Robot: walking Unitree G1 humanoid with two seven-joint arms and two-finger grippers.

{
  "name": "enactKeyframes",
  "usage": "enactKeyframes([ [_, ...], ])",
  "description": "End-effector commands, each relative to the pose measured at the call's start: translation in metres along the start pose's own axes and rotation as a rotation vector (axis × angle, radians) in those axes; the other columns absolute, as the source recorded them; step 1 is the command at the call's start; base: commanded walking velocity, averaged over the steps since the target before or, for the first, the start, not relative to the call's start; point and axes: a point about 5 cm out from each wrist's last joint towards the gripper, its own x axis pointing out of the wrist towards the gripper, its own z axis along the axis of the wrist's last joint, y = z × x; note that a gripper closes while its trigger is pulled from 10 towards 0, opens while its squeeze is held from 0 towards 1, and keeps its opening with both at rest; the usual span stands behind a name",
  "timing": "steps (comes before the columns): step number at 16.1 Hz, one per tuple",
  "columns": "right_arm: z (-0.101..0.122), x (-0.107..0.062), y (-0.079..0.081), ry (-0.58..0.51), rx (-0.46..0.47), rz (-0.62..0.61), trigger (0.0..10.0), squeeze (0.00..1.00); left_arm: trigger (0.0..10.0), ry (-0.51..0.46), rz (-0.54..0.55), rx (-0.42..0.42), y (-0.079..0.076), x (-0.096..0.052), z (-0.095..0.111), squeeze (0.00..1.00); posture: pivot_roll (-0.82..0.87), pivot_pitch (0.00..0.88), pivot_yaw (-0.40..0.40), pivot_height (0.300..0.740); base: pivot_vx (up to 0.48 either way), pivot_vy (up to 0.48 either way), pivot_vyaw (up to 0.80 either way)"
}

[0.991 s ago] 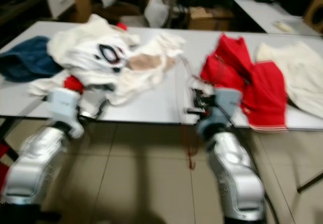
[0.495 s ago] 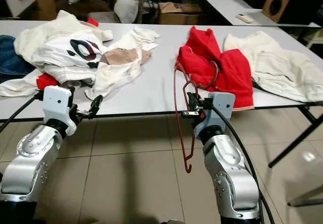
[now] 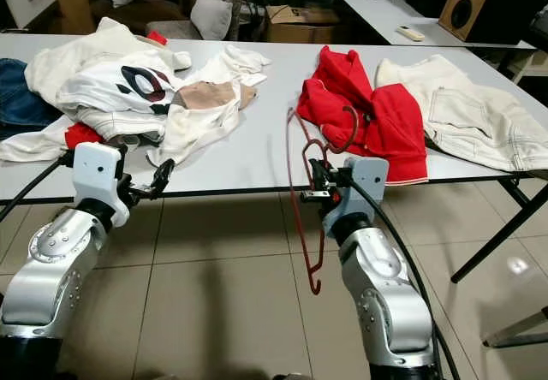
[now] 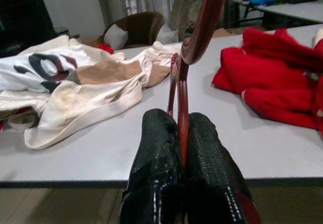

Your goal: Hang hanger

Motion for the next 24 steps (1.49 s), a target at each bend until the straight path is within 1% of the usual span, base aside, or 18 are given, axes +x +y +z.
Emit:
enactKeyframes([
  [1,0.0066,0.0035,-0.0025,-0.026,-0.011,-0.012,10.0,0.00,10.0,0.004,0.004,-0.002,0.0012,0.0026,0.0004,0.00,-0.07,0.000,-0.035,0.740,0.000,0.000,0.00],
  [17,0.0059,0.0035,-0.0017,-0.016,-0.007,-0.001,10.0,0.00,10.0,0.009,0.010,-0.001,0.0015,0.0026,-0.0003,0.00,-0.07,0.000,-0.035,0.740,0.000,0.000,0.00],
  [18,0.0061,0.0031,-0.0008,-0.014,0.003,0.010,10.0,0.00,10.0,0.008,0.003,-0.011,-0.0002,0.0030,0.0003,0.00,-0.07,0.000,-0.035,0.740,0.000,0.000,0.00],
  [20,-0.0006,0.0004,0.0047,0.005,-0.017,0.044,10.0,0.00,10.0,0.022,-0.003,-0.011,-0.0014,-0.0014,-0.0026,0.00,-0.06,0.000,-0.044,0.740,0.347,0.000,0.00],
  [22,-0.0012,0.0006,0.0055,0.011,-0.022,0.057,10.0,0.00,10.0,0.029,0.010,-0.013,-0.0026,-0.0037,-0.0048,0.00,-0.05,0.000,-0.051,0.740,0.146,0.000,0.00],
  [24,-0.0018,0.0016,0.0047,0.013,-0.018,0.060,10.0,0.00,10.0,0.036,0.000,0.008,-0.0044,-0.0058,-0.0061,0.00,-0.04,0.000,-0.062,0.740,0.000,0.000,0.00],
])
